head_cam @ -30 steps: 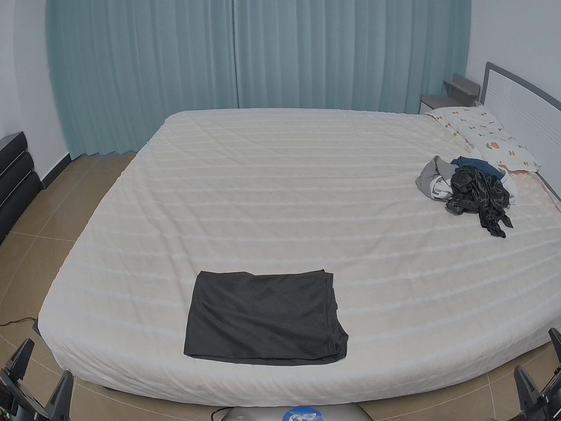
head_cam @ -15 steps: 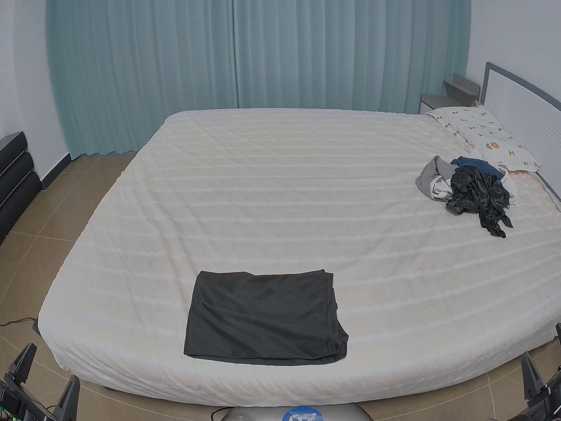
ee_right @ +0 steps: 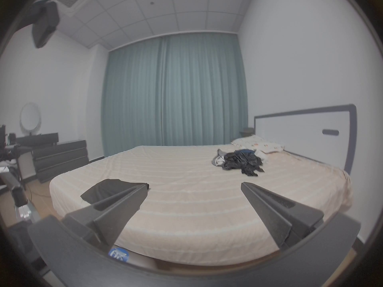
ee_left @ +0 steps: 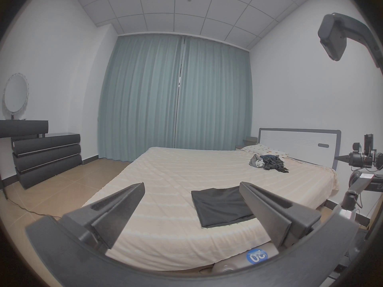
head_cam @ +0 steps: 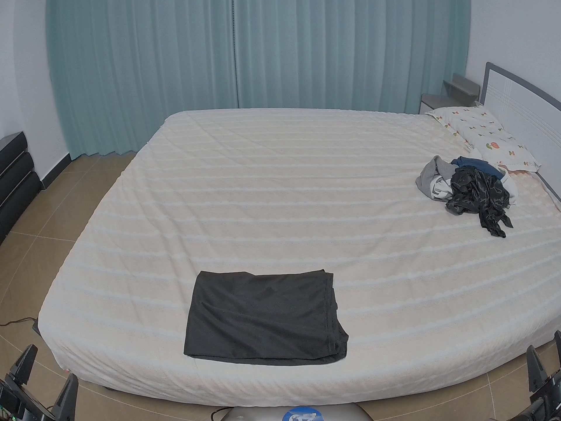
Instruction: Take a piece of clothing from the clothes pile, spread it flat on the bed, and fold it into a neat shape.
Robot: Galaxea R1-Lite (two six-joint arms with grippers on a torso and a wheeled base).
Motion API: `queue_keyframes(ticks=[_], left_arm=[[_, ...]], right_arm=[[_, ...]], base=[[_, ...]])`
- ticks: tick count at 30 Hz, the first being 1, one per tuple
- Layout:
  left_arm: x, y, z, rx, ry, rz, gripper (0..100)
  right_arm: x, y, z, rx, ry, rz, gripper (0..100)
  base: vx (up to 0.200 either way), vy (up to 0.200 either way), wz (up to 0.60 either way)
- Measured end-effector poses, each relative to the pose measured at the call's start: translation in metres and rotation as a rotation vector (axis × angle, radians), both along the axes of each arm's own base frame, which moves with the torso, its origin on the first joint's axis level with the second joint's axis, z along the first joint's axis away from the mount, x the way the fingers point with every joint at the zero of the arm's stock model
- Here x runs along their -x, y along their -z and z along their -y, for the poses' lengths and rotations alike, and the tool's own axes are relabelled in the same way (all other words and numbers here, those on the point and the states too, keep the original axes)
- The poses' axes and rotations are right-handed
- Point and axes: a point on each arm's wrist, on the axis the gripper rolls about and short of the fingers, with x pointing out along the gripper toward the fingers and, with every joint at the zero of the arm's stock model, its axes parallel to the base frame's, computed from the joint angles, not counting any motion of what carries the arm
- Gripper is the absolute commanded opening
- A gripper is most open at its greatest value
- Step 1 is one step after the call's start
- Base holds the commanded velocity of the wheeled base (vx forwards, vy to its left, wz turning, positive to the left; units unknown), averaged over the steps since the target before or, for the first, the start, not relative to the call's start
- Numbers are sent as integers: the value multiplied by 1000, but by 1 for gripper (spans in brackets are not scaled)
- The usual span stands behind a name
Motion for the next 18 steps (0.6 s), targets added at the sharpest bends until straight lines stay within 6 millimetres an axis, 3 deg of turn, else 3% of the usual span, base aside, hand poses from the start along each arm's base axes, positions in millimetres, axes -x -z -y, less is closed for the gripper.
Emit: queue_keyframes(ticks=[18], left_arm=[[0,5,-4,-29,-168,-48,100]], right_arm=[[0,-3,0,70,-5,34,100]], base=[[0,0,0]])
